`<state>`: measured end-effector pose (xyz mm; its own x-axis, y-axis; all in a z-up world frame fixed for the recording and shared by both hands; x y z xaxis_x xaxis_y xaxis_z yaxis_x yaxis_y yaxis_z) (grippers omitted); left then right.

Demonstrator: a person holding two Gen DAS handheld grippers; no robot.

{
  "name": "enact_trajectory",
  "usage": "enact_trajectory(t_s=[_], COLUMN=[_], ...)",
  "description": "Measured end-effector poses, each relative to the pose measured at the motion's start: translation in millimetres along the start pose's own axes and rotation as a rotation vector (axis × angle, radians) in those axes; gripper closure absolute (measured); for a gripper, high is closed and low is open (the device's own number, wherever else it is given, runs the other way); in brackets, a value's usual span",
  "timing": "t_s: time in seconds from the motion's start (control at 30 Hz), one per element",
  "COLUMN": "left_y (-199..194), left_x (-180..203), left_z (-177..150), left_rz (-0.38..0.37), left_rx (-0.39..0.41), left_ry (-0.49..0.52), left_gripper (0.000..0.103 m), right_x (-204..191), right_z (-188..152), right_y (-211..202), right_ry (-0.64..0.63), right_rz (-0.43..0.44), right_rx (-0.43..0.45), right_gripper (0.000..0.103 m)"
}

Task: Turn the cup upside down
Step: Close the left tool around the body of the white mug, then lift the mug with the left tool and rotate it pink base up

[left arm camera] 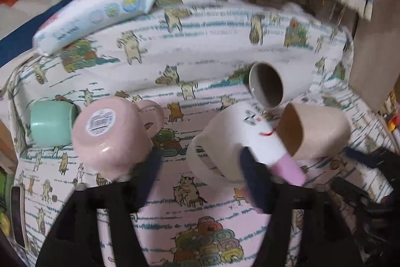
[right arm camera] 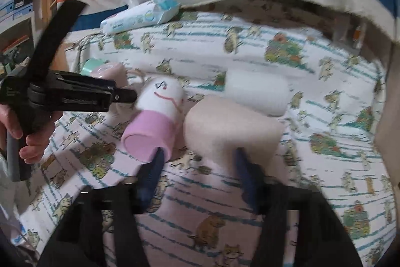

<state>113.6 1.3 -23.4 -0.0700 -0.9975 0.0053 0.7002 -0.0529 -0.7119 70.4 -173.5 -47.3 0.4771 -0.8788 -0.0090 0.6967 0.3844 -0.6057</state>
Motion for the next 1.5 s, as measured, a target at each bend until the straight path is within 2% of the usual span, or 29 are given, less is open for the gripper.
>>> enact_trajectory(t_s=[0.07, 0.17, 0.3, 0.43, 0.53, 0.67, 0.8, 0.83, 0.9, 1.13, 1.3, 1.4, 1.5], left_y=[-12, -21, -18, -11, -4, 5, 8, 9, 6, -13, -24, -21, -8], left_x=[2, 12, 21, 24, 24, 29, 33, 34, 36, 27, 24, 23, 24], left_z=[-4, -11, -25, -35, -36, -34, -38, -39, -43, -59, -65, -70, -79], left_rz=[-0.029, -0.066, -0.045, 0.002, -0.006, -0.009, 0.002, -0.004, -0.023, -0.051, -0.041, -0.016, -0.034], left_rx=[0.019, -0.001, -0.05, -0.045, -0.053, -0.083, -0.087, -0.092, -0.085, -0.116, -0.102, -0.107, -0.138], left_ry=[-0.002, -0.011, -0.097, -0.193, -0.261, -0.292, -0.29, -0.29, -0.284, -0.251, -0.181, -0.166, -0.192], left_gripper=[0.035, 0.035, 0.035, 0.034, 0.034, 0.033, 0.031, 0.037, 0.039, 0.042, 0.043, 0.023, 0.023], right_x=[-2, -3, -4, 0, 4, 11, 9, 8, 8, 10, 8, 9, 12], right_z=[-1, -2, -1, 0, 0, 0, 1, 1, 1, 1, 1, 1, 1], right_y=[7, 14, 17, 12, 11, 11, 5, 4, 2, 1, 1, 0, -1], right_ry=[0.001, 0.004, 0.013, 0.029, 0.054, 0.079, 0.057, 0.046, 0.032, 0.037, 0.028, 0.031, 0.046], right_rz=[0.023, 0.024, 0.03, 0.044, 0.042, 0.032, 0.009, 0.001, -0.008, -0.016, -0.014, -0.018, -0.024], right_rx=[-0.021, -0.029, -0.016, 0.013, 0.022, 0.022, 0.045, 0.052, 0.061, 0.059, 0.058, 0.06, 0.065], right_gripper=[0.073, 0.08, 0.08, 0.08, 0.08, 0.08, 0.08, 0.08, 0.08, 0.08, 0.08, 0.077, 0.067])
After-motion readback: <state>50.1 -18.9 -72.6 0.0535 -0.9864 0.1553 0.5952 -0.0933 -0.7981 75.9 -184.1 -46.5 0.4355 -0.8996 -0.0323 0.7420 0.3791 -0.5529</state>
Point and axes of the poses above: each gripper's, at about its wrist camera, not at the fingertips, and y roughly the way its jaws point, x to its right, z to its top, the point moved 3 cm from there along y, roughly the way its jaws point, and after that the axes turned 1 degree about -y, right-handed, at the moved point
